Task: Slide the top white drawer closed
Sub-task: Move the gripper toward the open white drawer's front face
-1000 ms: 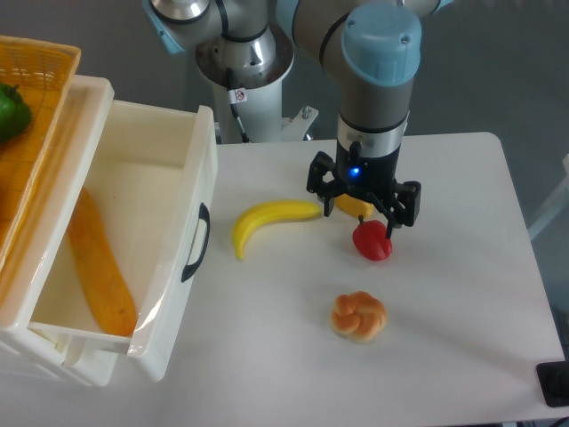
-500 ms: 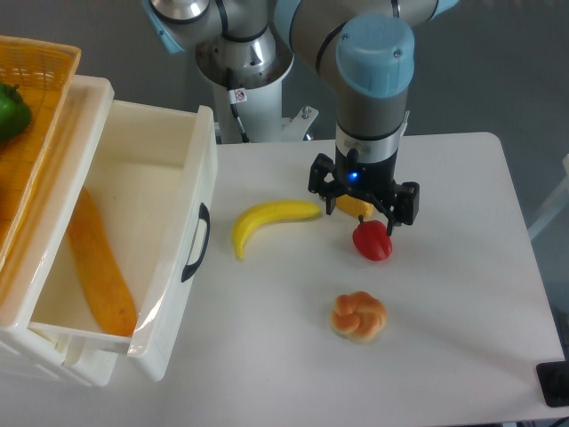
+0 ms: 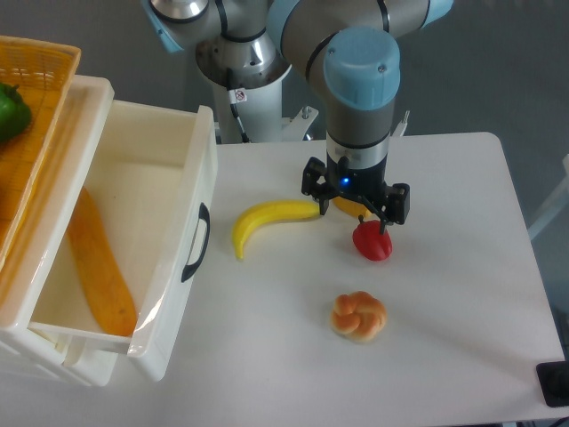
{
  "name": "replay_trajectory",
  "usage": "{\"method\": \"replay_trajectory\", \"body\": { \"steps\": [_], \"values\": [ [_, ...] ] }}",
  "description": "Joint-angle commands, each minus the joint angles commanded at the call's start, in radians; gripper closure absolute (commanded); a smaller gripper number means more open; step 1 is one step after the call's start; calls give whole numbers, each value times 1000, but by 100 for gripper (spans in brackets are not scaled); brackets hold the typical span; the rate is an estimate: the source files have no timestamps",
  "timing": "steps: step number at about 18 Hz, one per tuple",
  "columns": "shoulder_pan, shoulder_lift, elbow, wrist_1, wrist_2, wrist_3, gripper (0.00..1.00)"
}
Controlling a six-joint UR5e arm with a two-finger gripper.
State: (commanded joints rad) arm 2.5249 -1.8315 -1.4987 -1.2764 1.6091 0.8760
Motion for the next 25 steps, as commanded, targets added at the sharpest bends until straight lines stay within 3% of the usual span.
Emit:
{"method": "replay_trajectory", "body": {
  "steps": [4,9,15,25],
  "values": [
    [-21,-34,-6,2,98,-121,0],
    [-44,-46,-18,0,86,-201,0],
    [-64,-58,-26,-5,-55,-267,0],
    [-120,-87,-34,-8,-130,-341,0]
  ]
}}
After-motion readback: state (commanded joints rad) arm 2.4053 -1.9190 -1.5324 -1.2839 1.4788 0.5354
